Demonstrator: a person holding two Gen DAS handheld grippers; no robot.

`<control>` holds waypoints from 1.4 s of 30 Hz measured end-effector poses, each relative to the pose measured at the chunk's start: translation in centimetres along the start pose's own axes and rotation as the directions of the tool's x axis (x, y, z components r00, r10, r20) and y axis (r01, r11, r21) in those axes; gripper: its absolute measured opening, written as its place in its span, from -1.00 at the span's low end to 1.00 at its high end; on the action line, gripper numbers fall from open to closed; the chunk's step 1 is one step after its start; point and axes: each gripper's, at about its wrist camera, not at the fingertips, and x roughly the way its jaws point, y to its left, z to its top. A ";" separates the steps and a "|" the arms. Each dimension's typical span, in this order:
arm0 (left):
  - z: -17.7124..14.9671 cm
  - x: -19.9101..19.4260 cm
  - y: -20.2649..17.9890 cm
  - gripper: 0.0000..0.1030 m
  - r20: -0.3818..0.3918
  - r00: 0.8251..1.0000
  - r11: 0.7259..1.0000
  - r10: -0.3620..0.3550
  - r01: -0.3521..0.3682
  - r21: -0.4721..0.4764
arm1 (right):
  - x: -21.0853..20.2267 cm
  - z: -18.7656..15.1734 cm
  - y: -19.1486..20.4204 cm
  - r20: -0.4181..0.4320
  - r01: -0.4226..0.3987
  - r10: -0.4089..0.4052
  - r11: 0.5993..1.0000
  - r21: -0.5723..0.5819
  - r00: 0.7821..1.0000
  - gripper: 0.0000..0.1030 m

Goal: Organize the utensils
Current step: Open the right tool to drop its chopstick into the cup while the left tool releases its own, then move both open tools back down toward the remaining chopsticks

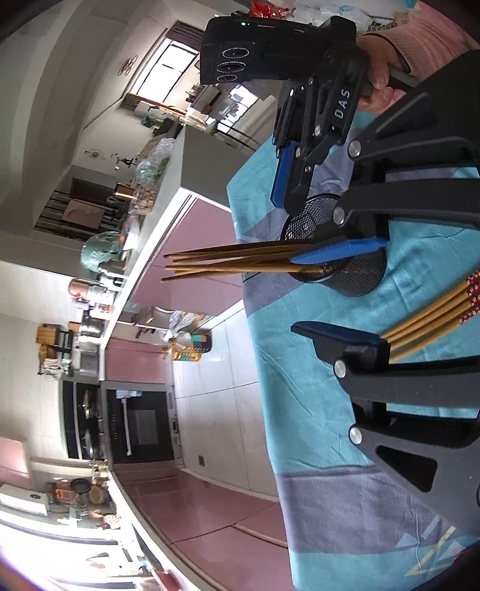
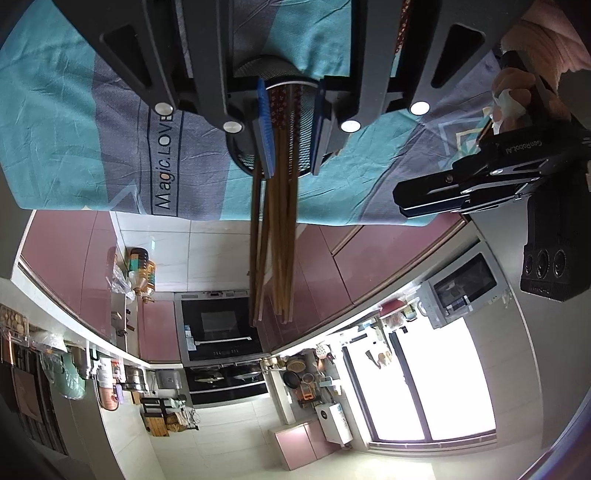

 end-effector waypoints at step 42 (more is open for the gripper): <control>-14.6 1.5 4.4 0.31 -0.222 0.957 0.981 0.186 -0.195 -0.017 | 6.0 -11.3 7.3 -0.277 -0.072 0.058 0.997 -0.041 0.959 -0.35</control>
